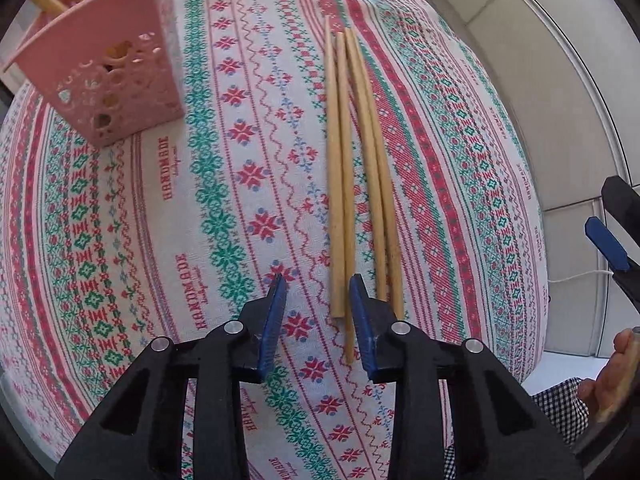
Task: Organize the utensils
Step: 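Move both open grippers down over the remaining wooden chopsticks, then grasp one wooden chopstick with the left gripper while the right gripper grasps another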
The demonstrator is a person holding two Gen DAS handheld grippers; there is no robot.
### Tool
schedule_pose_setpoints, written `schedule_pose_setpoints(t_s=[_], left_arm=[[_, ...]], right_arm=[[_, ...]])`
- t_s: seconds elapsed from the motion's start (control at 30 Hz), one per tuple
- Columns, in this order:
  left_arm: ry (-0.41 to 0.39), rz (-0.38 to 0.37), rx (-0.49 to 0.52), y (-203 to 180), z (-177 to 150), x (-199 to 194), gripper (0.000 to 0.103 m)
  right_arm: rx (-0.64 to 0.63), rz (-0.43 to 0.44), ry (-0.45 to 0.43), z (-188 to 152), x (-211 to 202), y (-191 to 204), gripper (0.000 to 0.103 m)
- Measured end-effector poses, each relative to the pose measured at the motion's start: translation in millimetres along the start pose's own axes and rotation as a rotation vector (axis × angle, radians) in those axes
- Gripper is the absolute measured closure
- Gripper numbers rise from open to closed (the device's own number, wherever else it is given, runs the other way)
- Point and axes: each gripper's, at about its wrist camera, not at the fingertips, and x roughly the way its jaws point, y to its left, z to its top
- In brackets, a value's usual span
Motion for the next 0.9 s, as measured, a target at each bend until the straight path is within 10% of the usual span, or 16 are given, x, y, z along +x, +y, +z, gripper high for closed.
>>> schedule_pose_setpoints(t_s=[0.57, 0.9], left_arm=[[-0.101, 0.193, 0.193, -58.1, -2.8, 17.3, 0.095], [-0.555, 0.099, 0.268, -76.4, -17.5, -115.1, 0.096]], right_arm=[[0.045, -0.003, 0.04, 0.9, 17.9, -4.9, 0.007], [0.085, 0.119, 0.049, 38.6, 53.0, 28.5, 0.007]])
